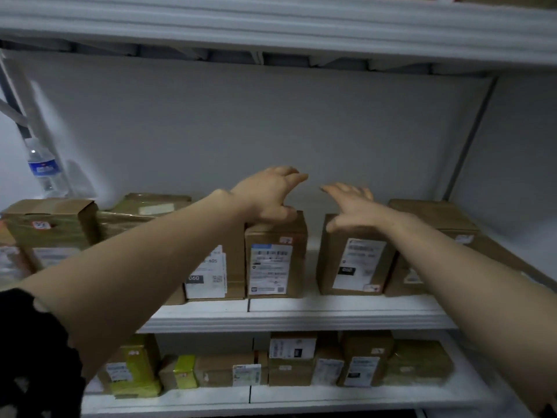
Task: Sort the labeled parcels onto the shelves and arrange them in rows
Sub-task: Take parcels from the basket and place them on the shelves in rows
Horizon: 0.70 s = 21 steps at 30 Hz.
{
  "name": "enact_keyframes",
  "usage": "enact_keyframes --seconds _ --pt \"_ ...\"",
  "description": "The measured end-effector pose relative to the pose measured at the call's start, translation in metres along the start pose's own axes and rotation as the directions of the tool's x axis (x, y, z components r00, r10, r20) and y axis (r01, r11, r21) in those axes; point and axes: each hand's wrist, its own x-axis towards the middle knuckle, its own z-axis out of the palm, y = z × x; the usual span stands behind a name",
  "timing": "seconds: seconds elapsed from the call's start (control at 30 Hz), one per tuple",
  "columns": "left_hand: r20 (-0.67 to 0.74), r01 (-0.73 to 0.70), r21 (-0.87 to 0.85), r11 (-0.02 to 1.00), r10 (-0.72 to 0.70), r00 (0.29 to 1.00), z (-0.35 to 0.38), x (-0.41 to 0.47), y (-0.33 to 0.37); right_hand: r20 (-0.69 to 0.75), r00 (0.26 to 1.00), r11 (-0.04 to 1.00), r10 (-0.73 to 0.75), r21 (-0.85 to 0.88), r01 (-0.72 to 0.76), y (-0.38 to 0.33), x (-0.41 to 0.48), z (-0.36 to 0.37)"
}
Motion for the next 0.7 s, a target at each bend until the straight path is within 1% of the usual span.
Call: enact_keyframes --seconds 0.07,0.13,0.23,0.33,0.43,0.5,0.63,0.7 --pt "0.059 -0.043 -0.009 0.999 0.043 0.997 0.011 0.019 0.025 -0.061 0.996 0.998 0.063 0.001 -0.063 0.033 -0.009 -0.011" --pt "0.141 -0.050 -0.025 0.998 0.053 0.989 0.024 0.038 0.045 -0.074 0.989 0.989 0.131 -0.053 -0.135 0.065 -0.018 -0.020" --pt "0.246 -0.024 -0.037 0.999 0.033 0.969 0.041 0.063 0.067 0.022 0.978 0.958 0.208 -0.208 -0.199 0.107 -0.033 -0.023" --pt "0.334 -0.001 -0.035 0.999 0.013 0.943 0.053 0.083 0.080 0.120 0.958 0.938 0.261 -0.267 -0.222 0.141 -0.040 -0.010" --pt "0.373 -0.008 -0.017 1.000 0.014 0.928 0.062 0.099 0.087 0.150 0.950 0.934 0.272 -0.280 -0.223 0.165 -0.036 0.004" --pt "0.387 -0.015 0.000 1.000 0.014 0.922 0.064 0.105 0.090 0.151 0.952 0.940 0.265 -0.260 -0.220 0.174 -0.031 0.008" --pt "0.387 -0.017 0.008 1.000 0.012 0.922 0.064 0.109 0.092 0.116 0.971 0.970 0.210 -0.146 -0.192 0.184 -0.023 0.014" --pt "0.386 -0.012 0.003 1.000 0.010 0.923 0.063 0.107 0.090 0.104 0.980 0.977 0.167 -0.150 -0.151 0.182 -0.020 0.017"
